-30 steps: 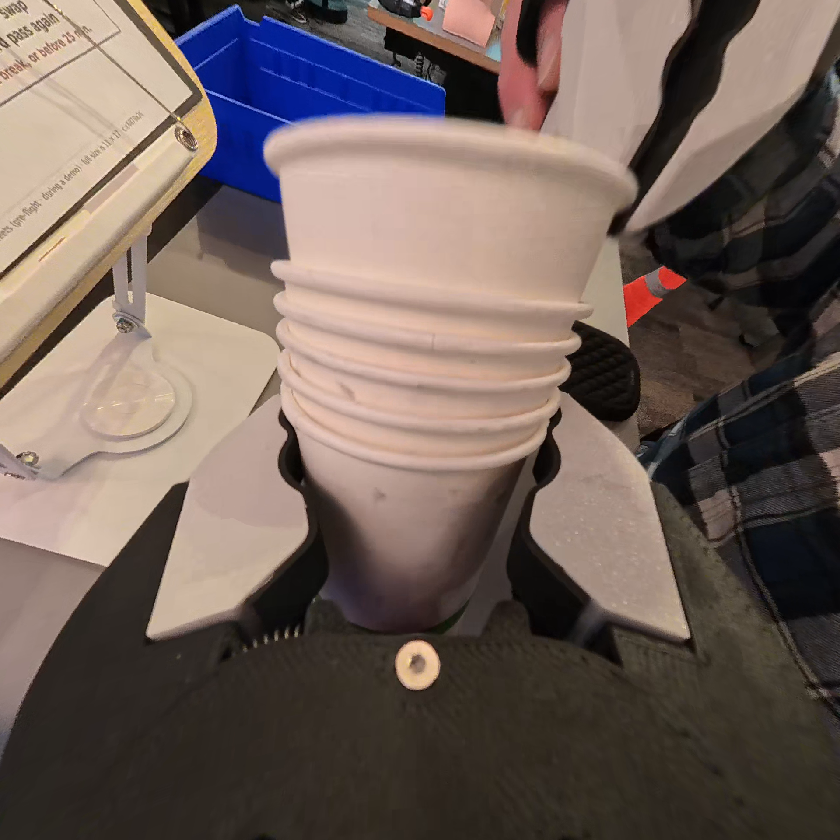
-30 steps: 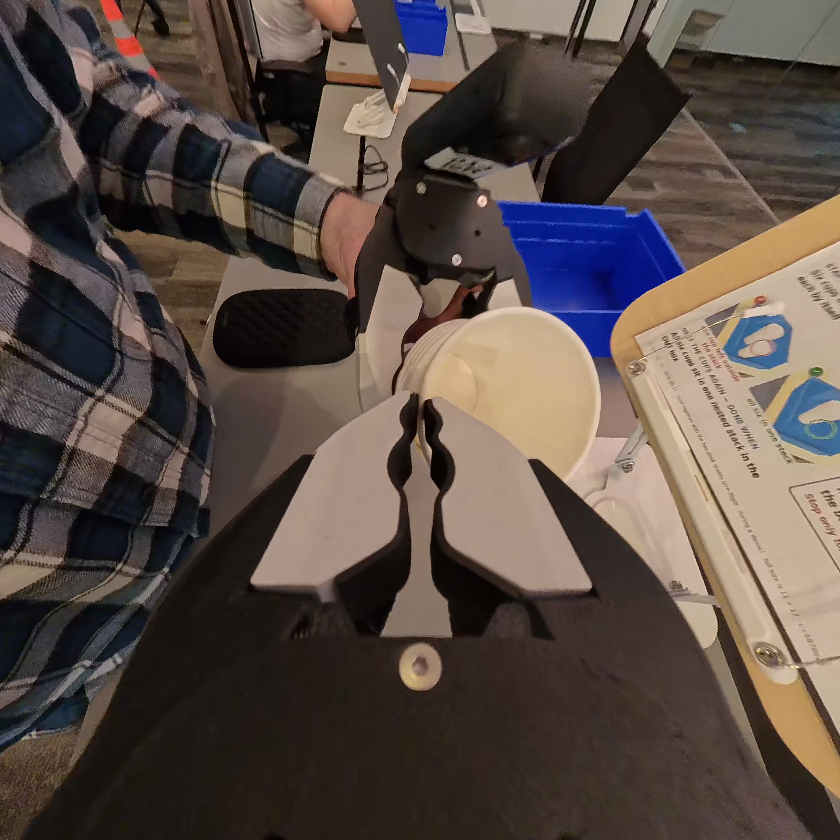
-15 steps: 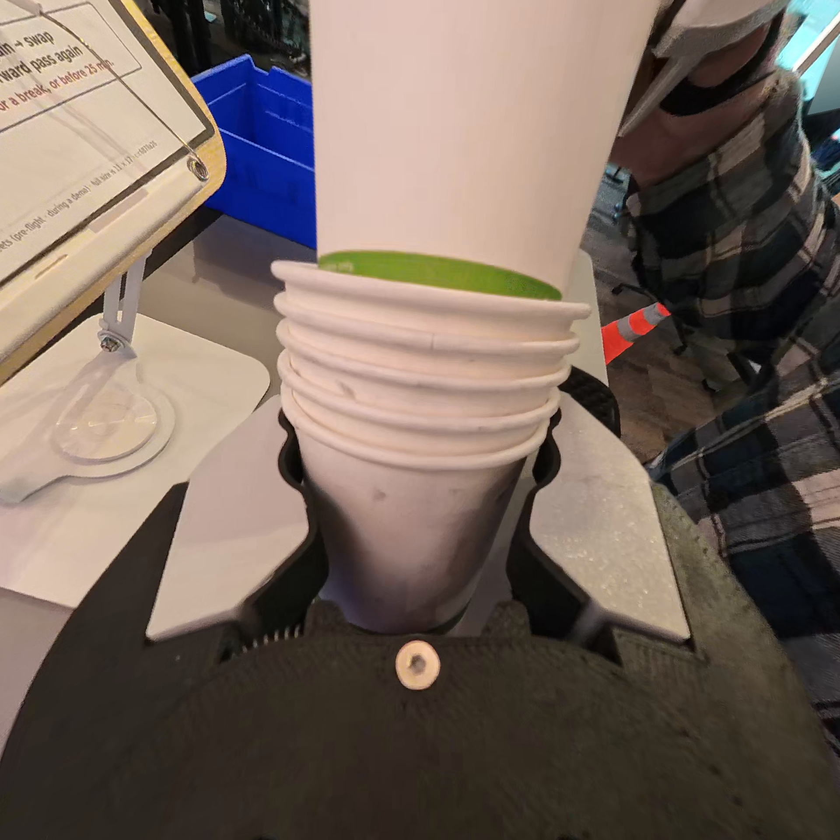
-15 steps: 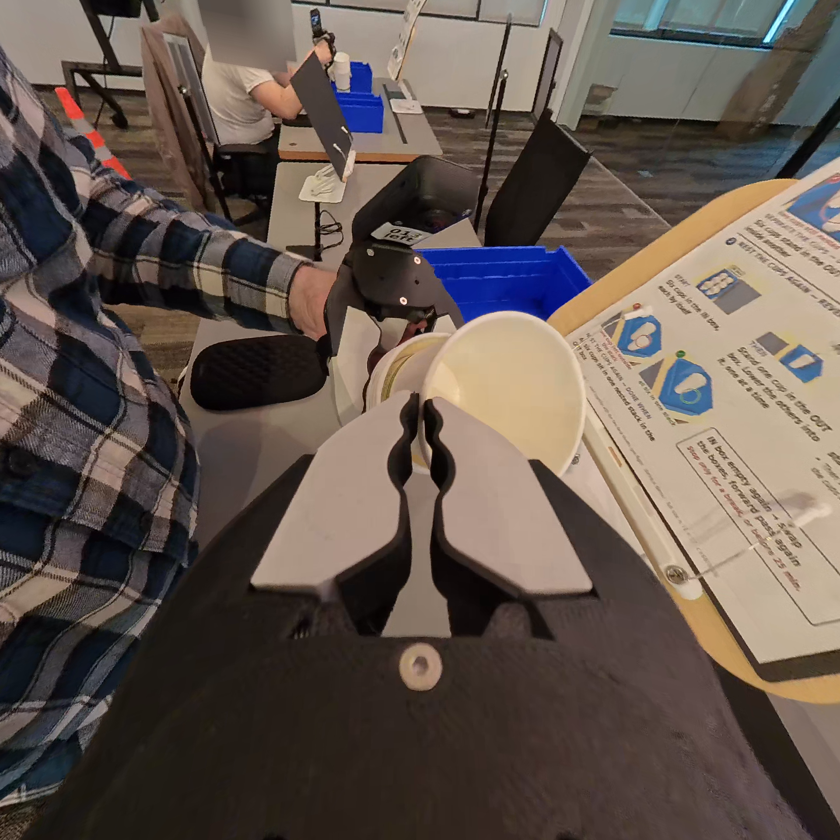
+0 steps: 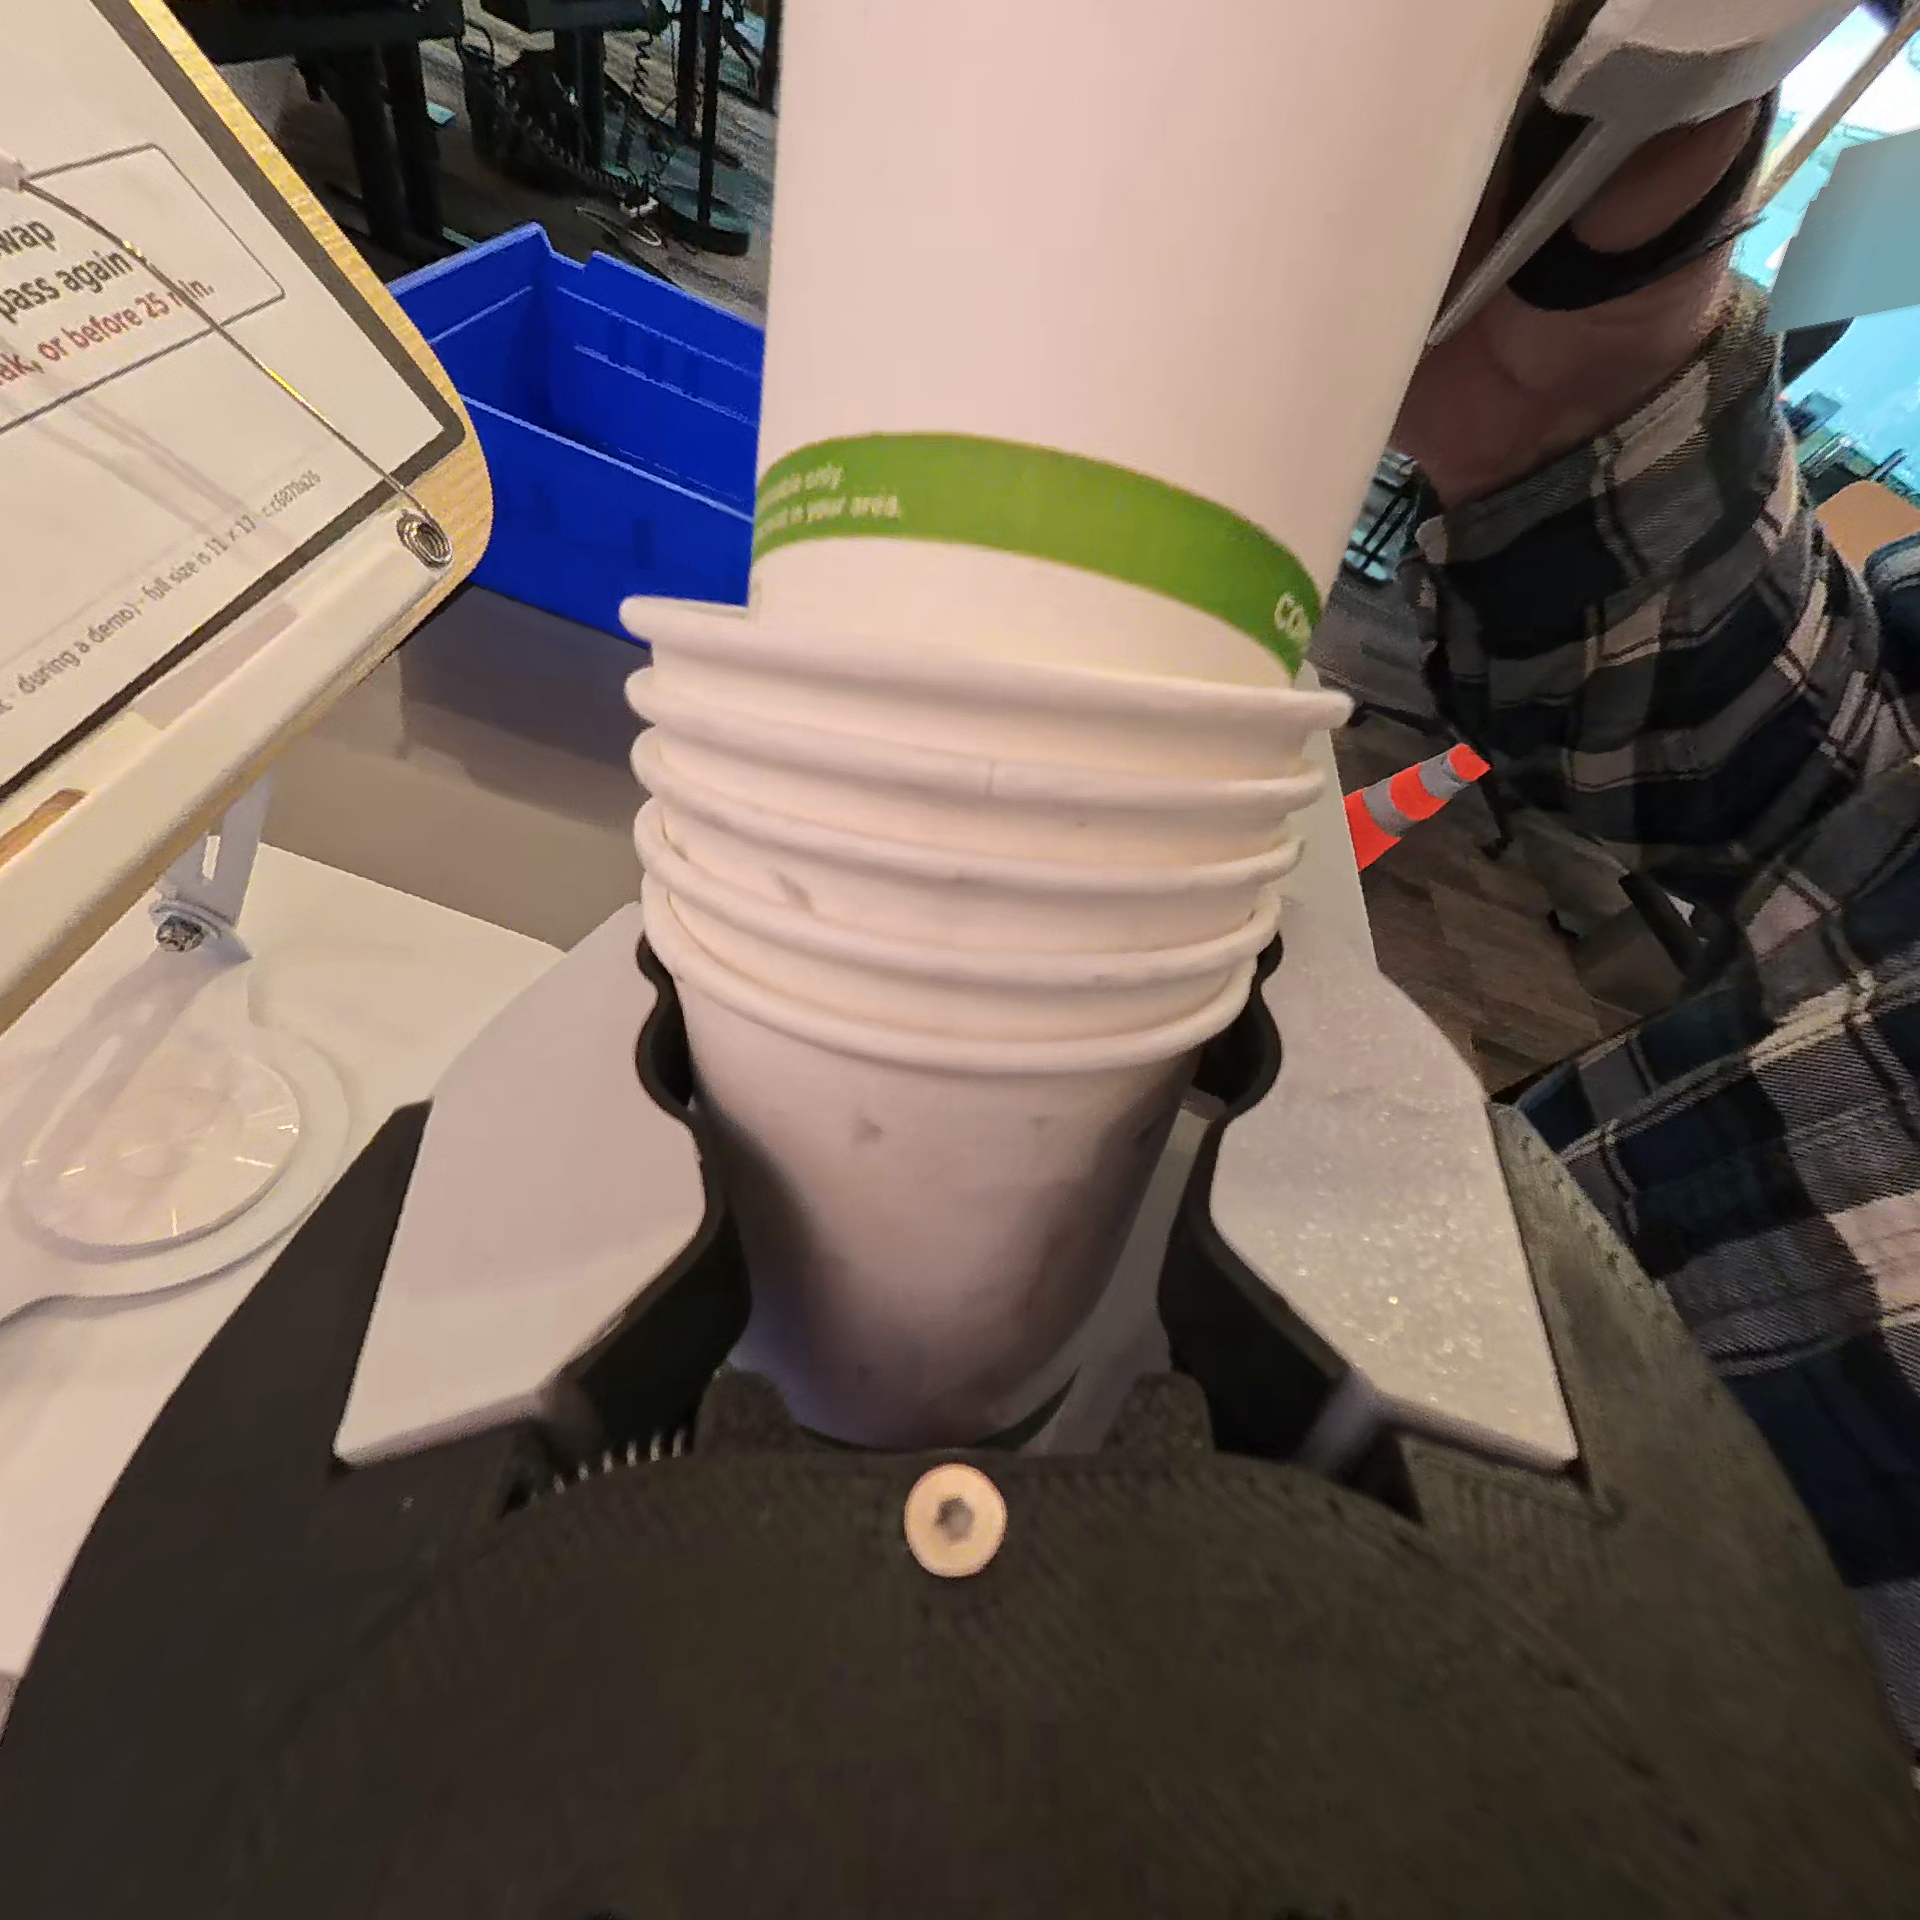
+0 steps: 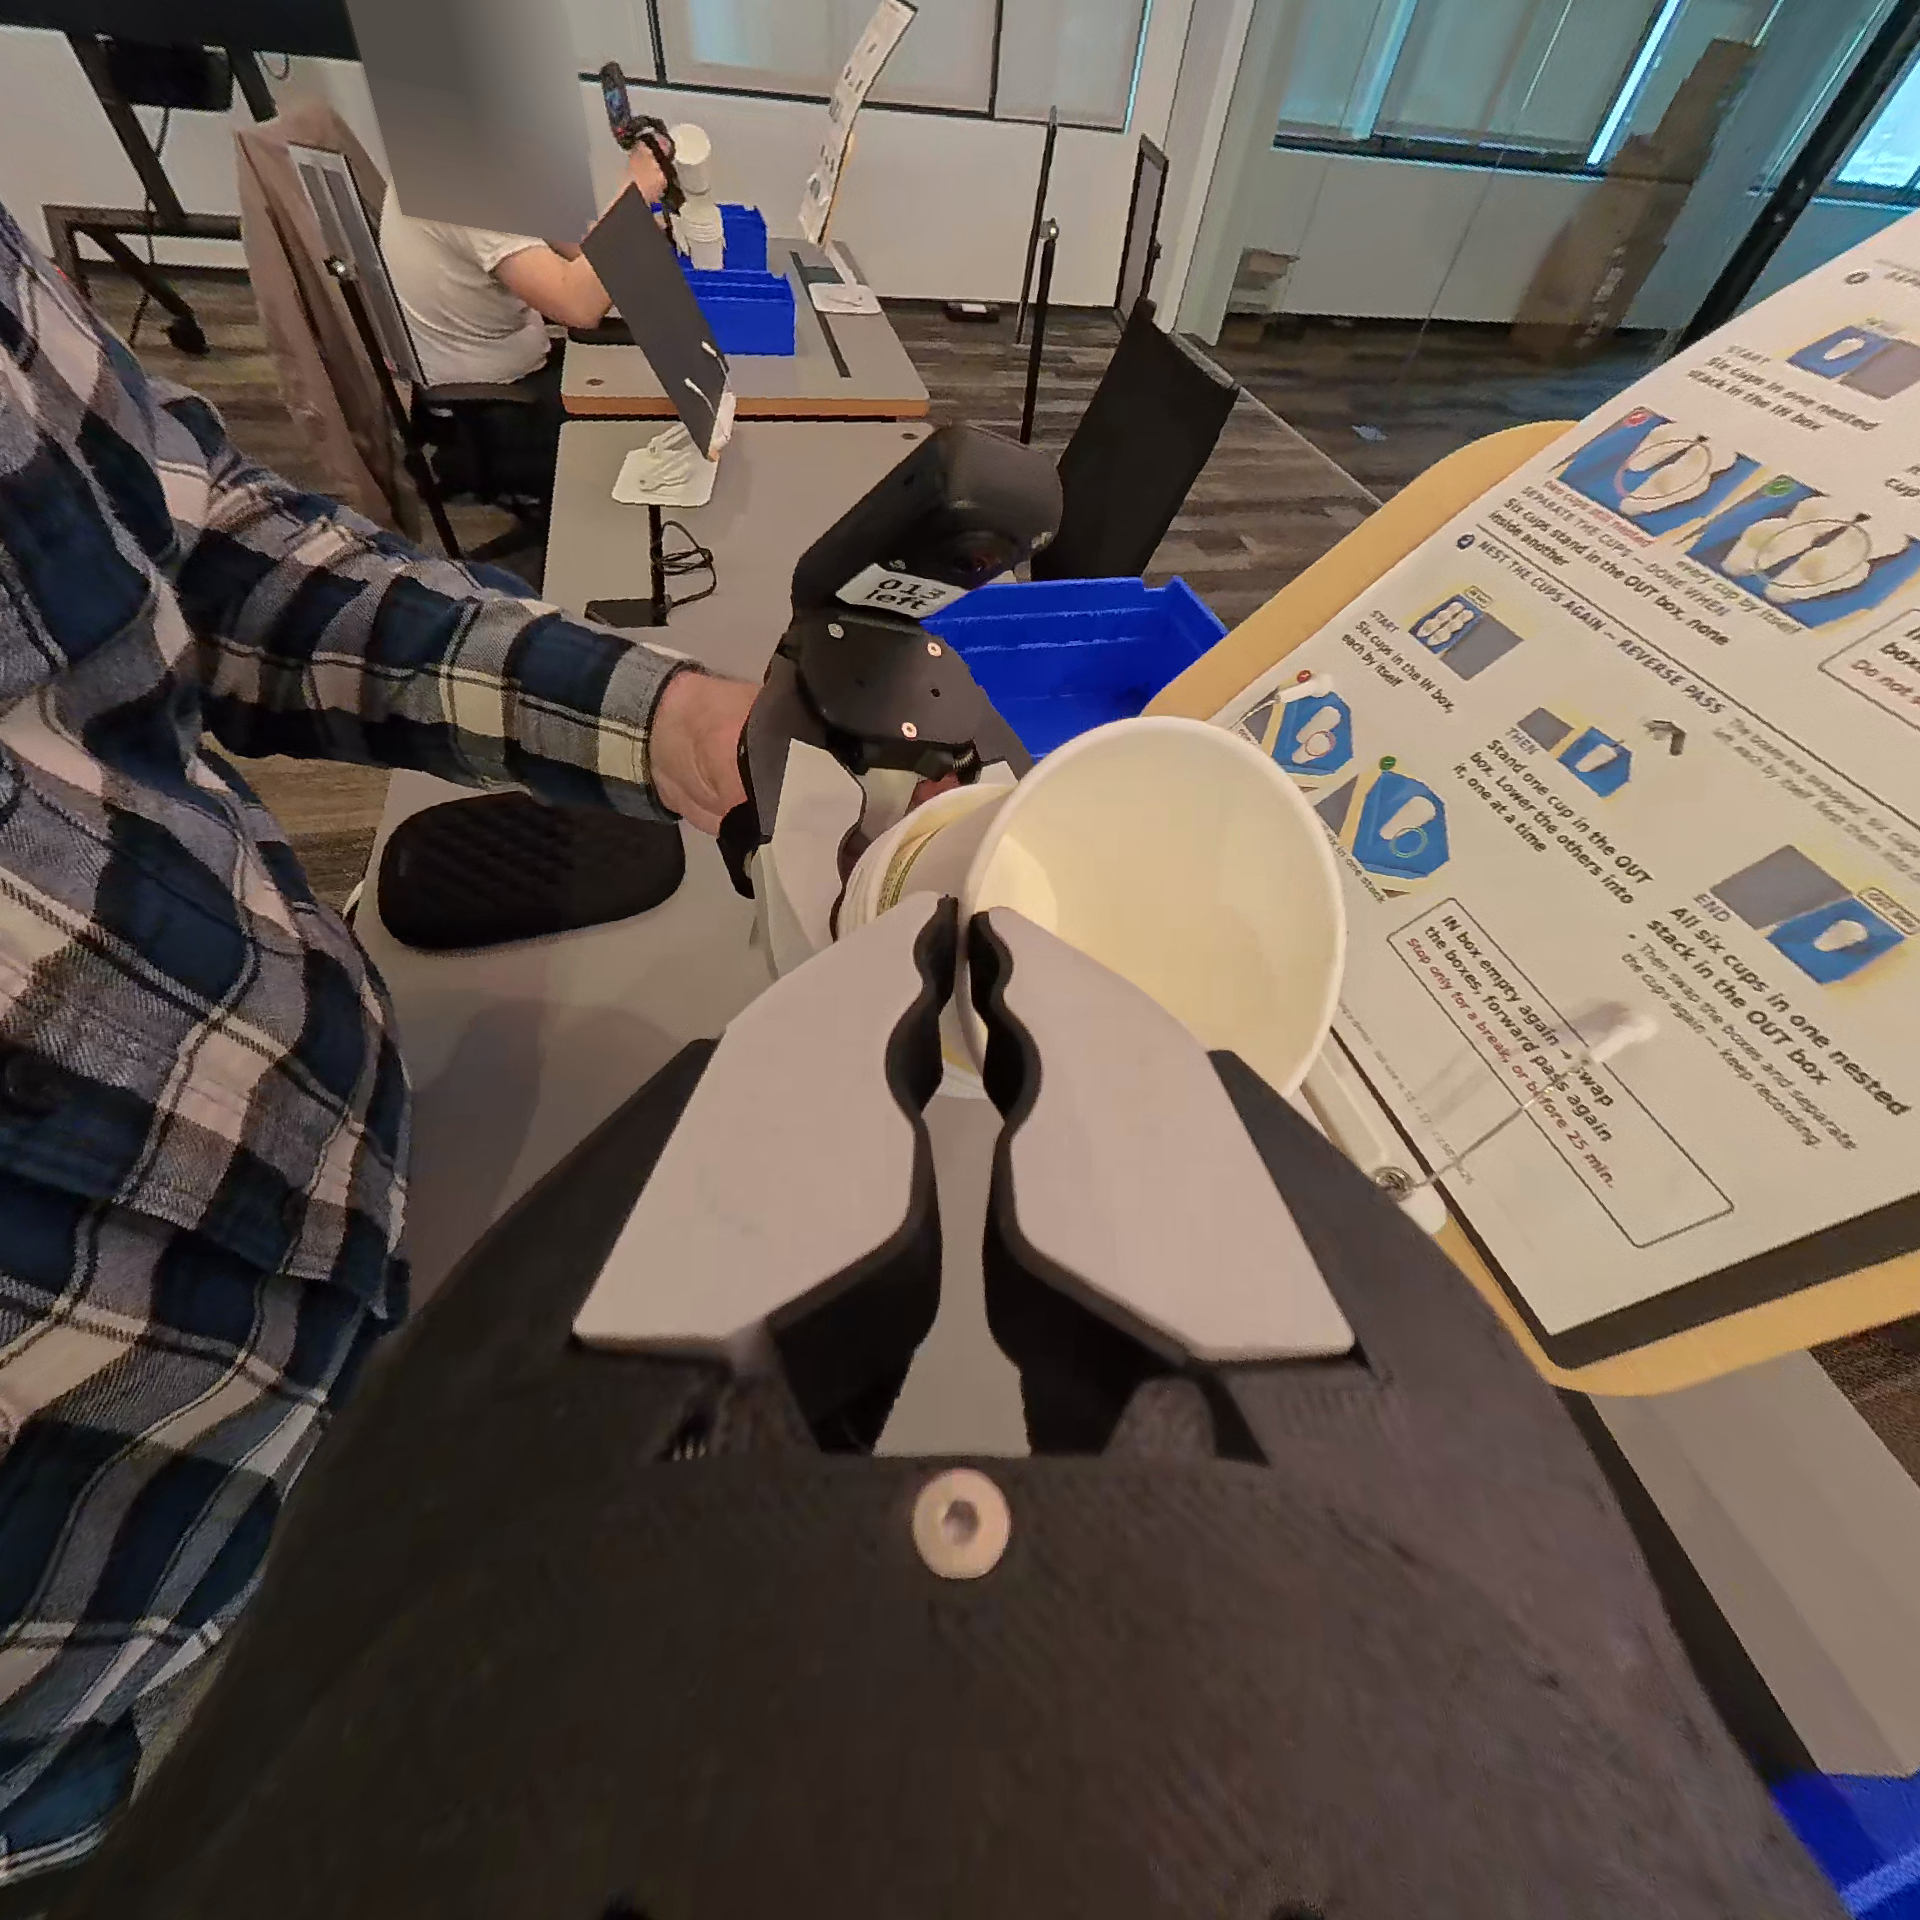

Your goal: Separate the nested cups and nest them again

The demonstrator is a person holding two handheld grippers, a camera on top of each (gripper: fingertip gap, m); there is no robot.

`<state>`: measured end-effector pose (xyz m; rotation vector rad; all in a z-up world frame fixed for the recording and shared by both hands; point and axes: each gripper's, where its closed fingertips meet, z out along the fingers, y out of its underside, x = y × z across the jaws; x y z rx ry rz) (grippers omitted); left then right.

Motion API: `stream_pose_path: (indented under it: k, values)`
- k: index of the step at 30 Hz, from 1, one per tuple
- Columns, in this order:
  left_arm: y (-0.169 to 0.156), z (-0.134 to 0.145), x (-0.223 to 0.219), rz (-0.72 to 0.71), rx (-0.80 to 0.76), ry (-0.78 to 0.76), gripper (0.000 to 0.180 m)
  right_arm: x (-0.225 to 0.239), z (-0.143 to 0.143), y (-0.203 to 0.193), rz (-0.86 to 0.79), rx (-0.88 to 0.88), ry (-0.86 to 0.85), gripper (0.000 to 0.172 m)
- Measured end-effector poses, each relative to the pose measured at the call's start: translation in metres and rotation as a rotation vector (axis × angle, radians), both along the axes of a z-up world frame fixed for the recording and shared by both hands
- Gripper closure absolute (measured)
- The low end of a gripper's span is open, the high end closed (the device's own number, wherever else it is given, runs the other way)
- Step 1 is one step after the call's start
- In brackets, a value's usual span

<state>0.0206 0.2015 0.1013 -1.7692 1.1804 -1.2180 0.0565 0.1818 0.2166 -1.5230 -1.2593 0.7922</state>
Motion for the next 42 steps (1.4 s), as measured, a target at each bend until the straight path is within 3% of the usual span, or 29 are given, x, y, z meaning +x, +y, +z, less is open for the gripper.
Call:
stream_pose_path:
  k: [1,13,18,22,27,35,42]
  values:
    - [0.001,-0.001,0.002,0.001,-0.002,-0.003,0.079,0.003,0.001,0.001,-0.008,0.003,0.004,0.169]
    - [0.020,0.006,0.030,0.031,-0.047,-0.098,0.079,0.060,0.040,0.022,-0.138,0.071,0.116,0.169]
    - [0.022,0.013,0.035,0.027,-0.043,-0.116,0.079,0.131,0.049,0.062,-0.345,0.152,0.006,0.169]
    - [0.019,0.014,0.033,0.021,-0.039,-0.101,0.079,0.208,0.007,0.124,-0.557,0.142,-0.238,0.169]
    - [0.017,0.013,0.025,0.036,-0.048,-0.094,0.079,0.260,-0.071,0.183,-0.637,0.055,-0.478,0.169]
    - [0.021,0.008,0.014,0.072,-0.063,-0.077,0.079,0.266,-0.154,0.230,-0.590,-0.036,-0.694,0.168]
    - [0.024,0.004,0.013,0.080,-0.074,-0.070,0.079,0.258,-0.194,0.242,-0.536,-0.070,-0.793,0.168]
